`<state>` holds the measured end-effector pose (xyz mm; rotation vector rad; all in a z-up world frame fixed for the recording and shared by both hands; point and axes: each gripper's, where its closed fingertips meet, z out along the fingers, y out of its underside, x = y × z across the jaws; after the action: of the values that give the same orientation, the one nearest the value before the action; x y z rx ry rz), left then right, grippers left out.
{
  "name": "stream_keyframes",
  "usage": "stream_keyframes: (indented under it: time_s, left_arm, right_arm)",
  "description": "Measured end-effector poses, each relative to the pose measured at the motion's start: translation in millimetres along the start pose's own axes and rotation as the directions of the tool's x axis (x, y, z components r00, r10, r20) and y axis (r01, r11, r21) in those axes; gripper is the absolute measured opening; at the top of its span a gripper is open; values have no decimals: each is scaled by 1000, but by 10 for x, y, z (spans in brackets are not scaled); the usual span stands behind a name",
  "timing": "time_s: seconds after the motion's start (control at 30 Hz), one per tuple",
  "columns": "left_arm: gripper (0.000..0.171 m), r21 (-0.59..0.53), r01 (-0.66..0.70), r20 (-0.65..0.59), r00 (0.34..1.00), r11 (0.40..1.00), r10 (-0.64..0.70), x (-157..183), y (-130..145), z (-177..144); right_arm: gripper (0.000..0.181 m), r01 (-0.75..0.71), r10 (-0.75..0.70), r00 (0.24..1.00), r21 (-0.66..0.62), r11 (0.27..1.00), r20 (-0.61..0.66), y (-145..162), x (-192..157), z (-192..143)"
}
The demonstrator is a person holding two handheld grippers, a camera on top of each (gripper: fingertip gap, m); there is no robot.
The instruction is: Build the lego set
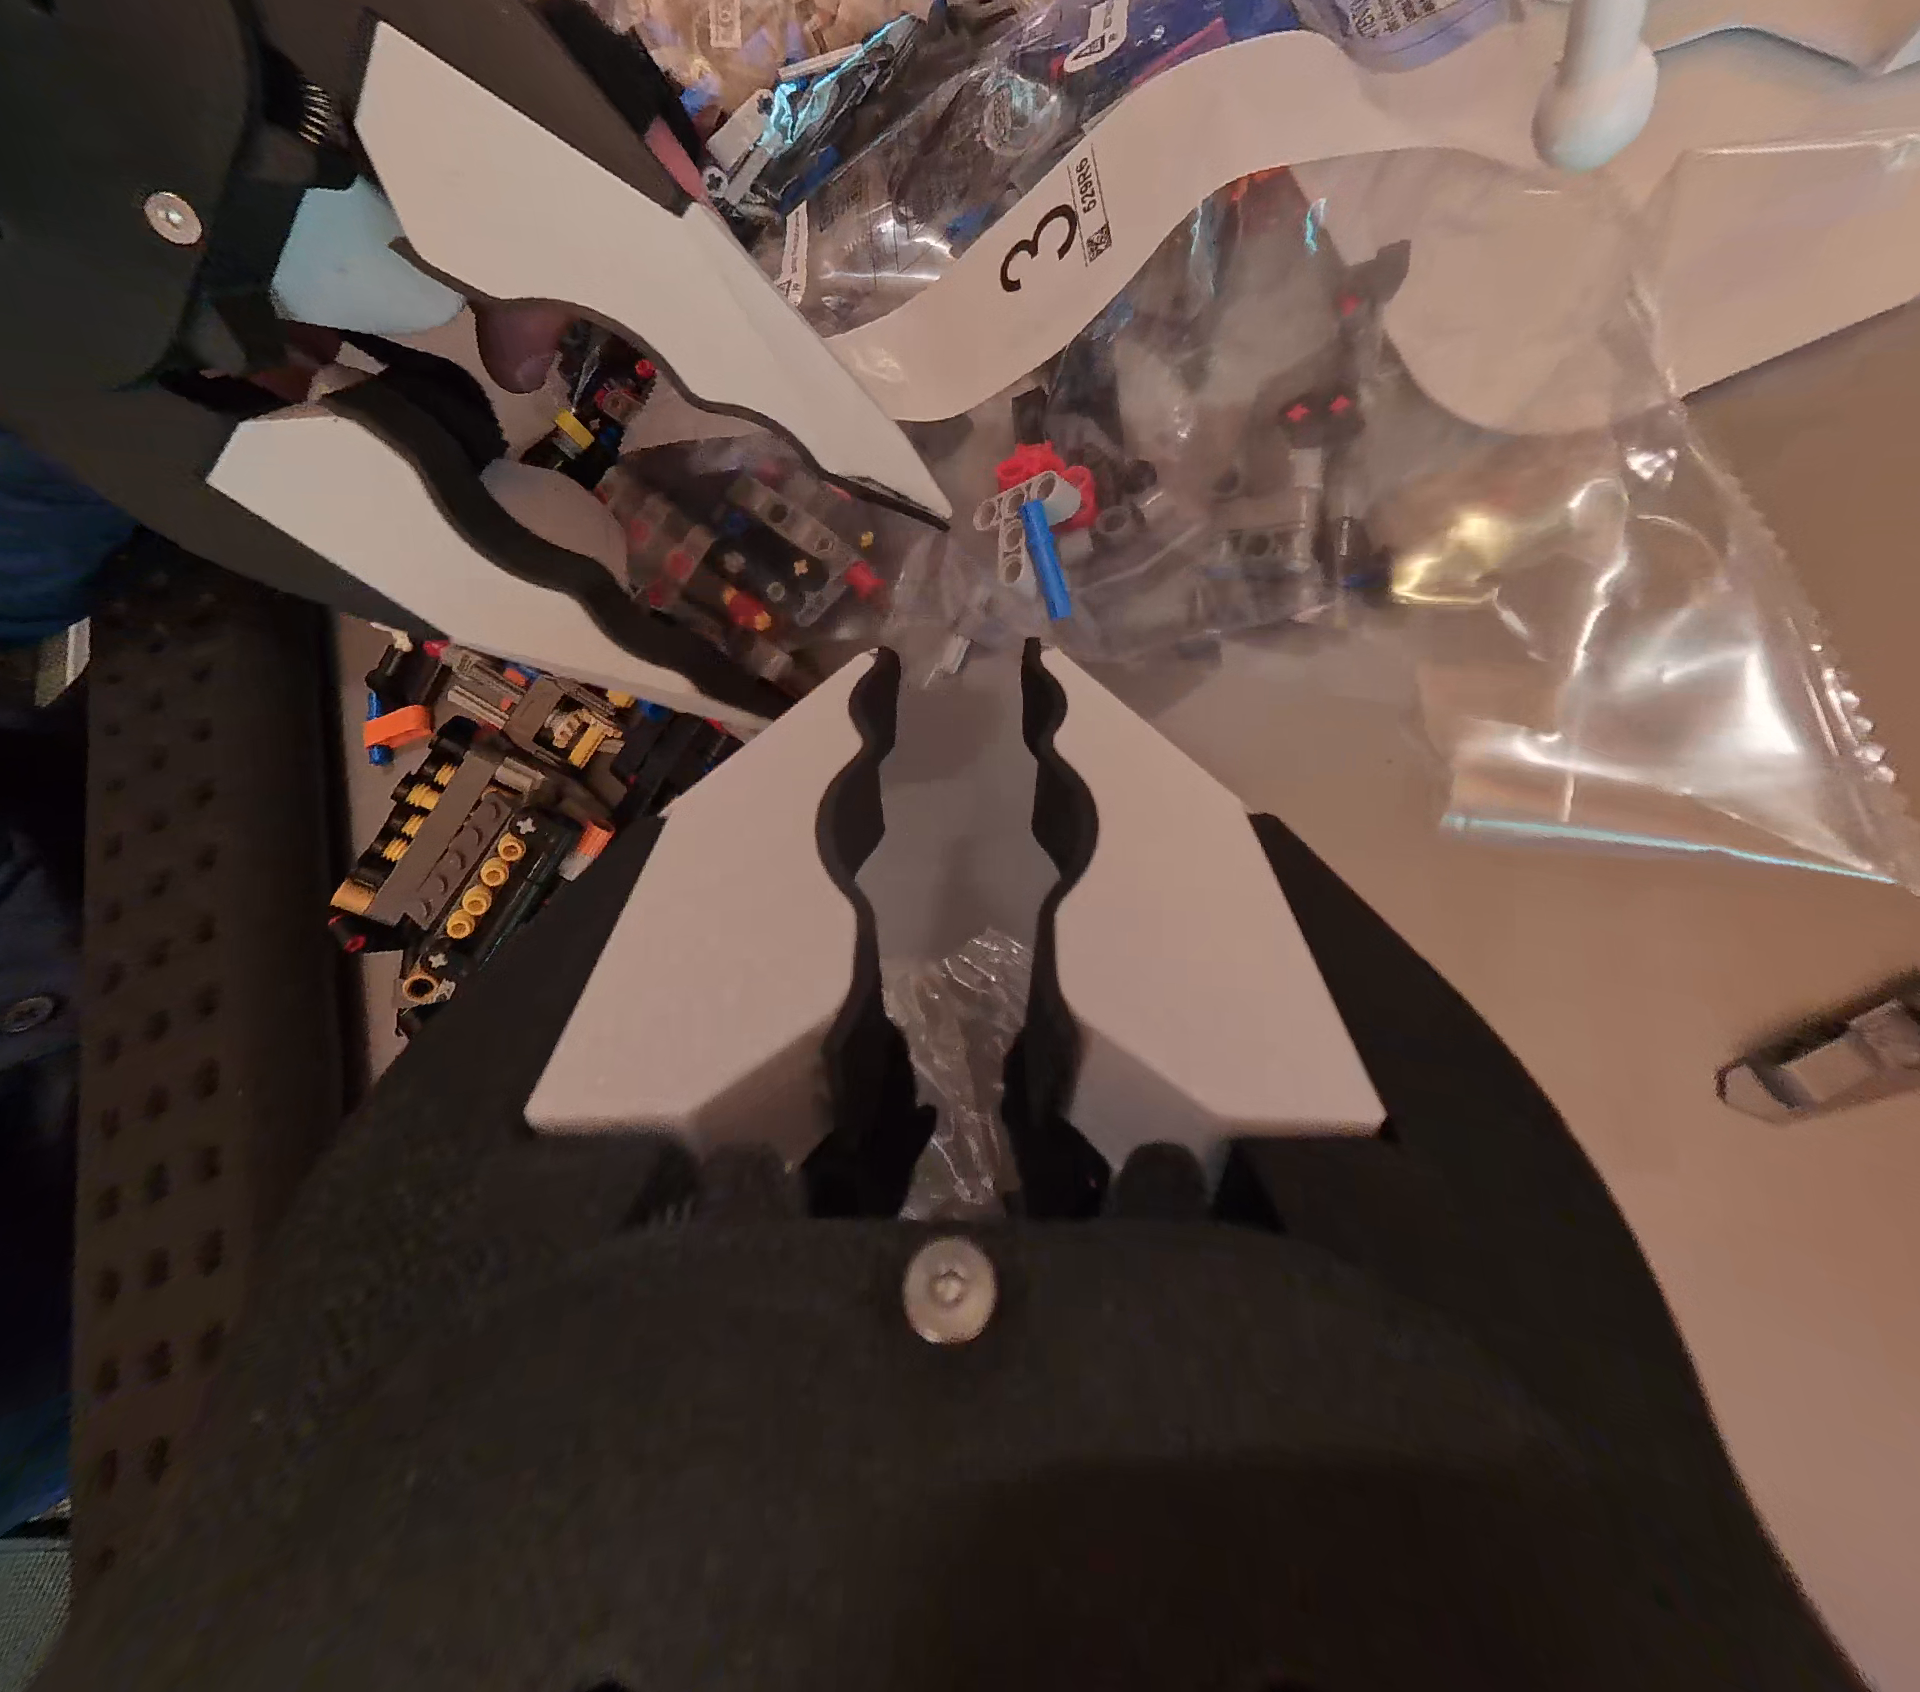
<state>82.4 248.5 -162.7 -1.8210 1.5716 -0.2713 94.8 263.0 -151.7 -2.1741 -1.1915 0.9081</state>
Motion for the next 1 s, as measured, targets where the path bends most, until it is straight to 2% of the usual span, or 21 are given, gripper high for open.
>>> stream_keyframes:
  time_s: [0.23,0.43,1.0]
  left_arm:
    - [16,3,30,53,998,1000,-30,-115,20,-21]
    - [0,26,44,104,994,999,-46,-224,5,-95]
    - [0,117,93,114,988,989,-106,-325,-88,-243]
  right_arm:
    - [22,11,-11,1000,13,1000,6,-24,-25,-22]
    - [22,6,-6,1000,29,1000,1,-39,-3,-70]
    - [24,17,-15,999,56,998,-36,-73,56,-179]
